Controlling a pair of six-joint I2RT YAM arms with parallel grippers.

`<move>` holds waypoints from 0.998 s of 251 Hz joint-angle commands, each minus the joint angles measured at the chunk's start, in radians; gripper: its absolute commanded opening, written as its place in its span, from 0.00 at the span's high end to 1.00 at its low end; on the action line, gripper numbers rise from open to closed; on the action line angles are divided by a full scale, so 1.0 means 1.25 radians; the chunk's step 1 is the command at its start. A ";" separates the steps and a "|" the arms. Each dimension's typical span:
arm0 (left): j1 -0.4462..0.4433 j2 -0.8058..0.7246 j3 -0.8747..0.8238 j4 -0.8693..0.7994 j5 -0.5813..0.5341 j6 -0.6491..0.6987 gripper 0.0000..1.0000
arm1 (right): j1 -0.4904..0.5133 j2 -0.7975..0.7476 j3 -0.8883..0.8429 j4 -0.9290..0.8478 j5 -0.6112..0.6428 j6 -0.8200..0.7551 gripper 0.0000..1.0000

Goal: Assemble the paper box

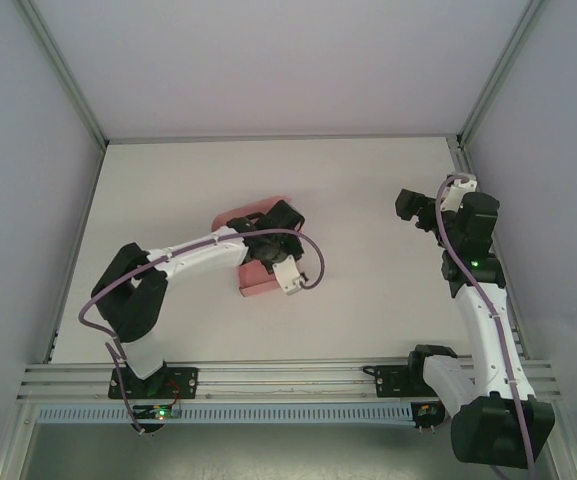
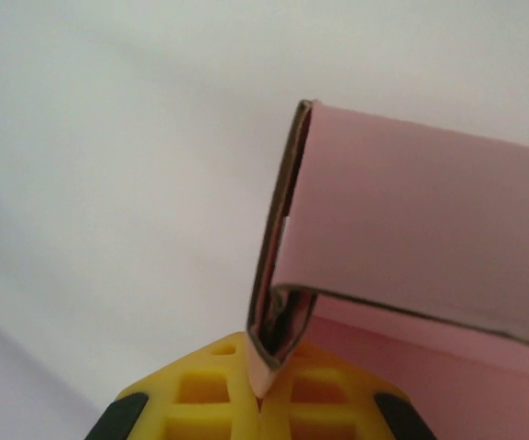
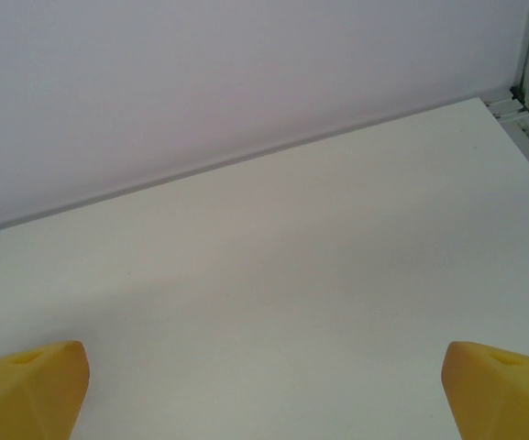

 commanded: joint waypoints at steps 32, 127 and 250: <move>-0.026 0.039 -0.058 0.006 0.134 0.053 1.00 | -0.040 -0.010 -0.001 0.003 -0.066 0.029 0.02; -0.070 0.080 -0.197 0.396 0.125 -0.084 0.87 | -0.082 -0.025 -0.052 0.024 -0.128 0.062 0.02; -0.076 -0.084 -0.131 0.224 0.181 -0.270 0.00 | -0.069 -0.008 -0.067 -0.066 -0.132 0.009 0.02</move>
